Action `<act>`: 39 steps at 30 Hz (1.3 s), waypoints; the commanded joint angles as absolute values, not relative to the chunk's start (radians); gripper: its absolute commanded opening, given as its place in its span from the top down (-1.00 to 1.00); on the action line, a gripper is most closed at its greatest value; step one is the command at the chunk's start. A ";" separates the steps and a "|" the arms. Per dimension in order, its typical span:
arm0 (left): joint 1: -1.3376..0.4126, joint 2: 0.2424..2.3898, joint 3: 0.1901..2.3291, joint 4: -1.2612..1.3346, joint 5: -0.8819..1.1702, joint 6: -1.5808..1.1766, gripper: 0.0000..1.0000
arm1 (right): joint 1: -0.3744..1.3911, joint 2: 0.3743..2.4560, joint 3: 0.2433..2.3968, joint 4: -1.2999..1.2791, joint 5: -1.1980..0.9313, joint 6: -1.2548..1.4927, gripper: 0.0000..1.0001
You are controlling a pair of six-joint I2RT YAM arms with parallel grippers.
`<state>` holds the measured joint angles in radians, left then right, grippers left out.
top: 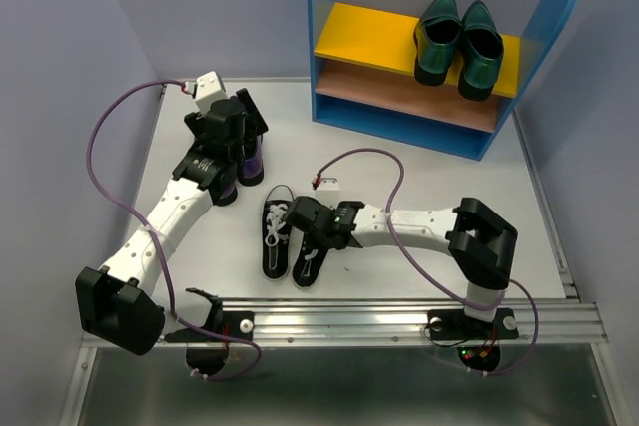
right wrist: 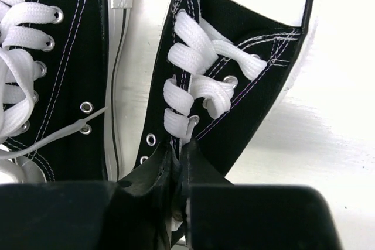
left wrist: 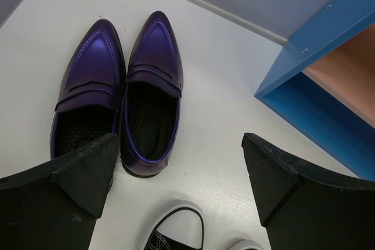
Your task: Place and organize the shoes onto the shoe shelf
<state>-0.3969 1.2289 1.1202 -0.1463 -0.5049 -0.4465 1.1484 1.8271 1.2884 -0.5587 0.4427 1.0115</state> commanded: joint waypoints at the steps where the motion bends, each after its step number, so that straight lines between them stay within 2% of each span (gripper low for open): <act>1: -0.396 1.216 1.104 -0.097 -0.502 -0.439 -0.97 | 1.155 1.746 1.263 -0.552 0.598 0.999 0.99; 6: -0.396 1.224 1.103 -0.094 -0.488 -0.442 -0.97 | 1.108 1.606 1.220 -0.618 0.670 0.931 0.99; 12: -0.396 1.232 1.101 -0.081 -0.465 -0.445 -0.97 | 0.941 1.364 1.123 -0.627 0.608 0.740 0.99; 17: -0.396 1.246 1.106 -0.077 -0.448 -0.446 -0.97 | 0.825 1.279 1.147 -0.666 0.575 0.589 0.99; 21: -0.396 1.244 1.109 -0.077 -0.445 -0.446 -0.97 | 0.746 1.276 1.167 -0.680 0.513 0.511 0.99; 27: -0.397 1.235 1.103 -0.072 -0.446 -0.446 -0.97 | 0.736 1.387 1.160 -0.663 0.413 0.391 0.99; 35: -0.396 1.243 1.103 -0.071 -0.436 -0.445 -0.97 | 0.736 1.393 1.040 -0.351 0.419 0.227 0.99; 37: -0.396 1.238 1.100 -0.071 -0.439 -0.443 -0.97 | 0.736 1.419 1.029 -0.333 0.433 0.224 0.93; 39: -0.396 1.238 1.100 -0.071 -0.437 -0.443 -0.97 | 0.736 1.445 1.029 -0.333 0.430 0.244 0.80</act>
